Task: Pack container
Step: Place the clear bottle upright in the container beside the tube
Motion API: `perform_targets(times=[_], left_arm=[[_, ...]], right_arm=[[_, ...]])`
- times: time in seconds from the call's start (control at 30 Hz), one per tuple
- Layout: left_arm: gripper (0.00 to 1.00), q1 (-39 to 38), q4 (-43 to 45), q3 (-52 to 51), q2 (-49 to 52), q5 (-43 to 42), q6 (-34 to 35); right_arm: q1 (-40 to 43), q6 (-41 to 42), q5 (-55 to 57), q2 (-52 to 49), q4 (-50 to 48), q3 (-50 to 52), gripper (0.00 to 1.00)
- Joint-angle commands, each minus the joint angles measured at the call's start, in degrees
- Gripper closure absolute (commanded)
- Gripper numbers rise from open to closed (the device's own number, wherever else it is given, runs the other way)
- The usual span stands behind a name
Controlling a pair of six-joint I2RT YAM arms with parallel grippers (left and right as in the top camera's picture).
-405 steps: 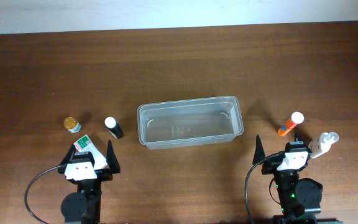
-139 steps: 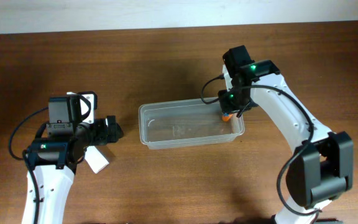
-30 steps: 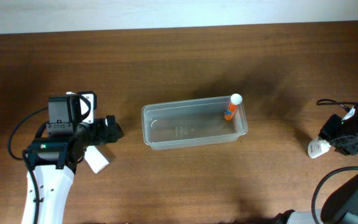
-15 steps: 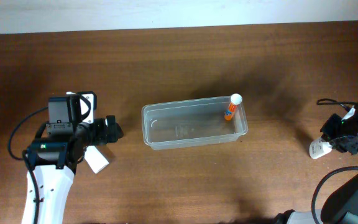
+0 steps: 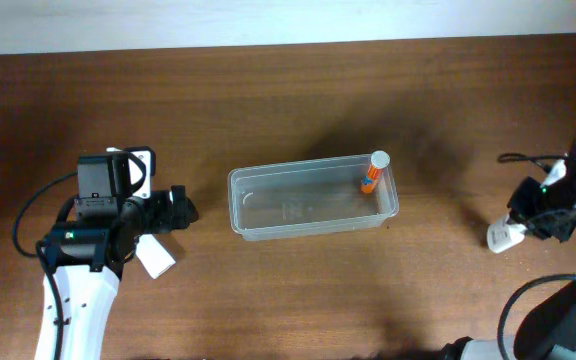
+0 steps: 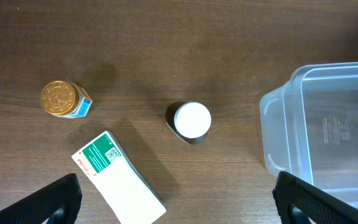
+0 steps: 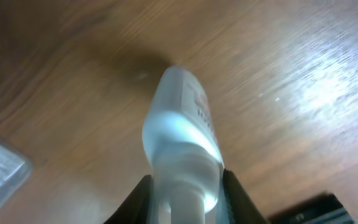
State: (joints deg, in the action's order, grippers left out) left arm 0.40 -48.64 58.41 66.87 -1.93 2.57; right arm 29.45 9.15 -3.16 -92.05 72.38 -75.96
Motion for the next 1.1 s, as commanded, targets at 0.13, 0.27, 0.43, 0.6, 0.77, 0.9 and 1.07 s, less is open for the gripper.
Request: perform_targets(times=[0.13, 0.27, 0.43, 0.6, 0.77, 0.9, 1.07], left_arm=[[0.01, -0.2, 0.0, 1.1, 0.0, 0.2, -0.9], [0.01, -0.2, 0.0, 1.1, 0.0, 0.2, -0.9], [0.01, -0.2, 0.0, 1.1, 0.0, 0.2, -0.9], [0.01, -0.2, 0.0, 1.1, 0.0, 0.2, -0.9], [0.01, -0.2, 0.0, 1.1, 0.0, 0.2, -0.9], [0.01, -0.2, 0.0, 1.1, 0.0, 0.2, -0.9], [0.01, -0.2, 0.0, 1.1, 0.0, 0.2, -0.9]], right_arm=[[-15.0, -1.9, -1.4, 11.1, 11.2, -16.1, 0.79], [-24.6, -1.6, -1.4, 13.9, 12.6, -19.6, 0.79], [-35.6, 1.9, -1.4, 13.7, 12.5, -19.5, 0.8], [-40.9, 3.1, -1.4, 10.4, 11.7, -19.5, 0.8], [-43.2, 3.8, -1.4, 5.9, 10.7, -19.0, 0.83], [-43.8, 3.8, -1.4, 2.1, 9.6, -18.7, 0.83], [-44.1, 3.8, -1.4, -1.9, 7.9, -18.7, 0.83]])
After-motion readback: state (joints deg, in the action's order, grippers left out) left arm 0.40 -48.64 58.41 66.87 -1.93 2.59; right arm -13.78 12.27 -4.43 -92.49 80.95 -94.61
